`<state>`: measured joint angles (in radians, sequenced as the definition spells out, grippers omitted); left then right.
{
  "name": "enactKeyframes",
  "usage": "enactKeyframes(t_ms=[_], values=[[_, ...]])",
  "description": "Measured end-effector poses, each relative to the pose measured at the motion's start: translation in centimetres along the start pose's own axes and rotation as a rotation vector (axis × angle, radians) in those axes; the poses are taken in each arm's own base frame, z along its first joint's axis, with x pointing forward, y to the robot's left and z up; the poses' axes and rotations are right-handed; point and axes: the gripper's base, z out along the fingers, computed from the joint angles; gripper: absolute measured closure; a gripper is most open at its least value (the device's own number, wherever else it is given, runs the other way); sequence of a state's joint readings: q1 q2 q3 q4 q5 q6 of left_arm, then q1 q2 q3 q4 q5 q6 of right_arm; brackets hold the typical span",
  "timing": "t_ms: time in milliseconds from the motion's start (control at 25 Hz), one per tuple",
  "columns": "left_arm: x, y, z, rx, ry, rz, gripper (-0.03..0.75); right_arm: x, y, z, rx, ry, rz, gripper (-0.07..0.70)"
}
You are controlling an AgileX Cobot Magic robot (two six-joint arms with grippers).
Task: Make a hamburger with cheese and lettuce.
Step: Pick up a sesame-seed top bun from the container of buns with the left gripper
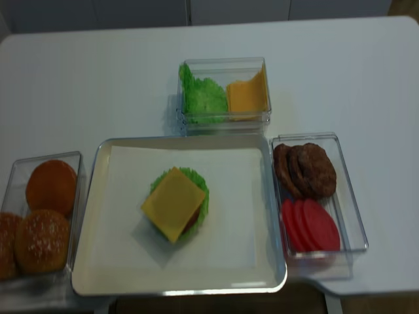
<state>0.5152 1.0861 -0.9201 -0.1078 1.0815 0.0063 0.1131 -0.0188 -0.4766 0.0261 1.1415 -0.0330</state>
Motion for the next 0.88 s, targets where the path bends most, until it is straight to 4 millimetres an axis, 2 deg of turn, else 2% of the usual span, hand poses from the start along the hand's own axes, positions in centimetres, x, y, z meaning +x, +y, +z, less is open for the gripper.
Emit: enactKeyframes(t_ms=[320,440,600,880], values=[[-1.0,0.8,2.1,0.081,0.074,0.012,0.275,0.0,0.0,0.0,0.0,0.0,0.0,0.507],[-1.2,1.8,2.2,0.111,0.073,-0.015,0.276,0.0,0.0,0.0,0.0,0.0,0.0,0.507],[-0.7,3.1,2.4,0.132,0.137,0.07,0.281,0.0,0.0,0.0,0.0,0.0,0.0,0.507],[-1.0,3.5,3.1,0.164,0.149,0.137,0.292,0.0,0.0,0.0,0.0,0.0,0.0,0.507]])
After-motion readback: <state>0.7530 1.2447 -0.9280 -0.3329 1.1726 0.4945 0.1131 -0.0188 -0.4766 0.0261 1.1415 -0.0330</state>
